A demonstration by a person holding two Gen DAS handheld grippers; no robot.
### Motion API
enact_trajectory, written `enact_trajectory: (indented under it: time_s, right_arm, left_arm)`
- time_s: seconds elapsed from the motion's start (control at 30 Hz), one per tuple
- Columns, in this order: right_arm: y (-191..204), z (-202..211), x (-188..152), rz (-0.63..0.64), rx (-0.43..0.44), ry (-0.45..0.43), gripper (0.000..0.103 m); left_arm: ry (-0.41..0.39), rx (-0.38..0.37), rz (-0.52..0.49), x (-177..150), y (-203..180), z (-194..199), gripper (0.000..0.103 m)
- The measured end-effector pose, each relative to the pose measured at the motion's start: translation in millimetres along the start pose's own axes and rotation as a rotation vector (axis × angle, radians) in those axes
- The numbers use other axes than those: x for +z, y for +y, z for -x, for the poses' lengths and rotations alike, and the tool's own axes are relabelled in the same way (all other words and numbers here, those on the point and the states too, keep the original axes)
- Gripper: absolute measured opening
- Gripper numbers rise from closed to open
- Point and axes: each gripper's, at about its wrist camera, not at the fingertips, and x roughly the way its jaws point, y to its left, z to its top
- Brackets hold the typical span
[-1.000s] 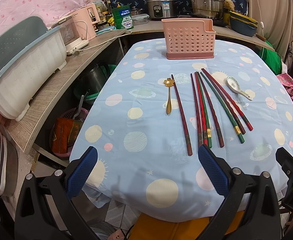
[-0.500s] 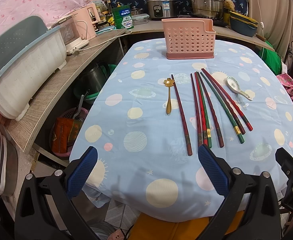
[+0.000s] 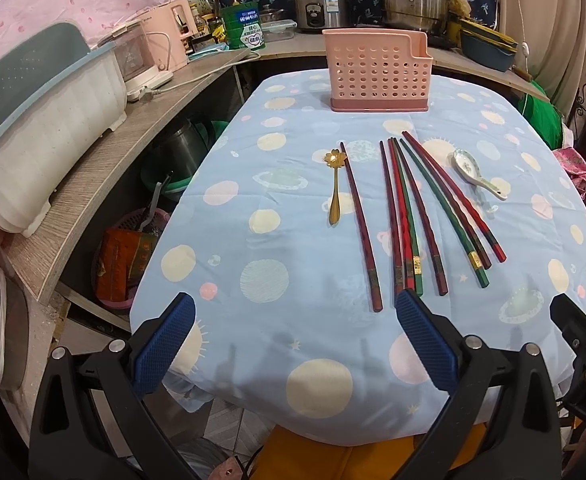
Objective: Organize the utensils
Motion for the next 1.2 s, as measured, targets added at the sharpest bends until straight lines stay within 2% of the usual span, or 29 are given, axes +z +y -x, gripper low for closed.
enact_trajectory:
  time_s: [0.33, 0.6, 0.8, 1.03, 1.2]
  right_arm:
    - [-6, -28, 13, -0.023, 0.015, 0.025, 0.096]
    - [-12, -63, 34, -0.044, 0.032, 0.043, 0.083]
    - [-15, -87, 50, -0.065, 0.05, 0.06, 0.072]
    - [-13, -107, 72, -0.079, 0.077, 0.052, 0.062]
    - [-12, -122, 87, -0.102, 0.117, 0.055, 0.046]
  left_arm:
    - [0.041, -0.007, 0.025, 11, 5, -32, 0.096]
    - [0.1, -0.071, 0.093, 30, 16, -81, 0.096]
    - [0.129, -0.107, 0.114, 43, 18, -110, 0.088]
    - [0.161, -0.143, 0.103, 52, 9, -135, 0.068]
    - [0.162, -0.168, 0.102, 58, 9, -143, 0.059]
